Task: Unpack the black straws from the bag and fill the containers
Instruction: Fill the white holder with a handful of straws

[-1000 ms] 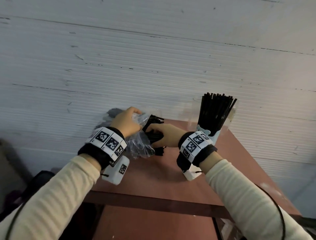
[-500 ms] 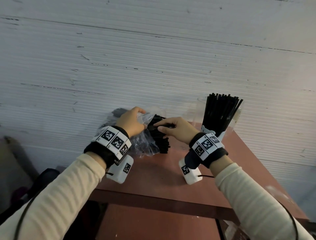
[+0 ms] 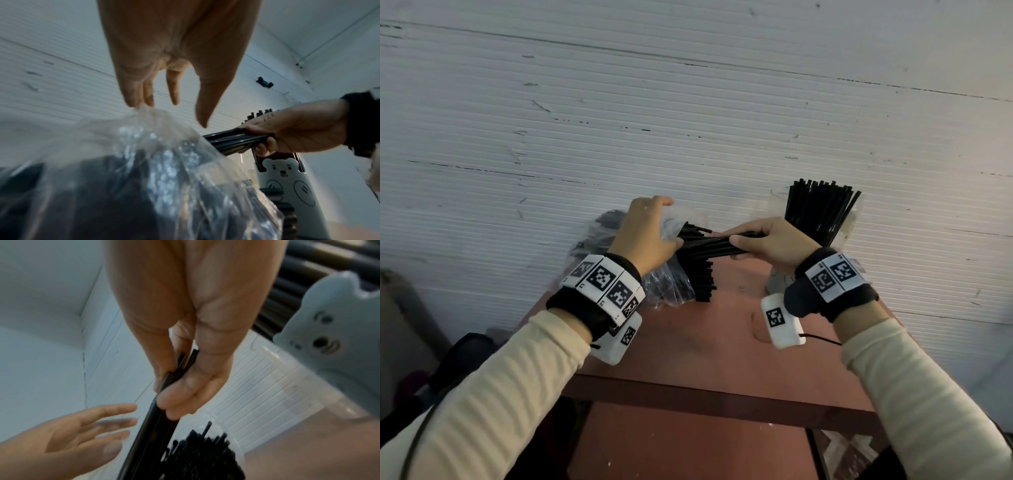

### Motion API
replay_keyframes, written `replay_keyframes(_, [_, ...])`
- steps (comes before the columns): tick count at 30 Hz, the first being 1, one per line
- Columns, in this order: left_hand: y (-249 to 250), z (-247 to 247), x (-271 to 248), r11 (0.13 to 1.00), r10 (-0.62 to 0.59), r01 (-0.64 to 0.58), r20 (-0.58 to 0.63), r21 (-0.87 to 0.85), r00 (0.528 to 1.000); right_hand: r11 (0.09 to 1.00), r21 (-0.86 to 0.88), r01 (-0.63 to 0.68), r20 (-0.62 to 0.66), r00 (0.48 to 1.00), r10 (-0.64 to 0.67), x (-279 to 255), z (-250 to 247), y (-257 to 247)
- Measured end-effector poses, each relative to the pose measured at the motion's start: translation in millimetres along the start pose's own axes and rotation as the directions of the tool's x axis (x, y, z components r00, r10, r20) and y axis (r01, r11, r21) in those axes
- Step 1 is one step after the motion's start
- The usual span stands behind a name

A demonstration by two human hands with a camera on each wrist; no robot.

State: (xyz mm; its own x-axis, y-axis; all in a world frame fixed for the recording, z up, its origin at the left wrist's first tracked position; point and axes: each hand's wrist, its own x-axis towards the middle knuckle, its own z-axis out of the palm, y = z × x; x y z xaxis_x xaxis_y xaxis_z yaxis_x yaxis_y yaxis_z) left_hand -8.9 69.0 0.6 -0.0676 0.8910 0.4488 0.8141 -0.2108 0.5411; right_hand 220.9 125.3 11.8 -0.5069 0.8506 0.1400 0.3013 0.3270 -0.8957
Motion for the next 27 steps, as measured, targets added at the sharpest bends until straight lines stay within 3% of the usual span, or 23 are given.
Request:
replay_keyframes(3, [19, 4, 0, 0.983, 0.173, -0.179, 0.153, 0.027, 0.973, 1.0, -0.02, 0.007, -0.018, 1.0, -0.007, -14, -13, -9])
replay_keyframes(6, [34, 19, 7, 0.974, 0.182, -0.215, 0.319, 0.073, 0.93, 0.996, -0.092, 0.014, -0.027, 0.999, -0.016, -29, -22, -20])
replay_keyframes(12, [57, 41, 24, 0.952, 0.179, -0.257, 0.381, 0.165, 0.907, 0.967, -0.248, 0.061, -0.08, 0.993, -0.083, -60, -39, -43])
replay_keyframes(16, [81, 47, 23, 0.975, 0.218, -0.221, 0.28, -0.021, 0.935, 0.946, -0.301, 0.12, -0.131, 0.977, -0.165, -79, -54, -65])
replay_keyframes(18, [95, 50, 21, 0.969, 0.228, -0.198, 0.226, -0.148, 0.947, 0.9, -0.409, 0.152, -0.204, 0.946, -0.252, -82, -61, -73])
replay_keyframes(21, [113, 60, 16, 0.912, 0.227, -0.142, 0.185, -0.385, 0.956, 0.776, -0.592, 0.216, -0.329, 0.814, -0.478, -80, -60, -81])
replay_keyframes(23, [121, 68, 13, 0.861, 0.21, -0.07, 0.228, -0.503, 0.951, 0.727, -0.627, 0.281, -0.34, 0.741, -0.579, -76, -56, -83])
replay_keyframes(25, [124, 77, 10, 0.823, 0.184, 0.024, 0.307, -0.567, 0.934, 0.69, -0.663, 0.29, -0.308, 0.734, -0.605, -70, -50, -79])
replay_keyframes(27, [119, 88, 7, 0.785, 0.175, 0.109, 0.387, -0.61, 0.905, 0.683, -0.691, 0.236, -0.262, 0.799, -0.542, -67, -44, -70])
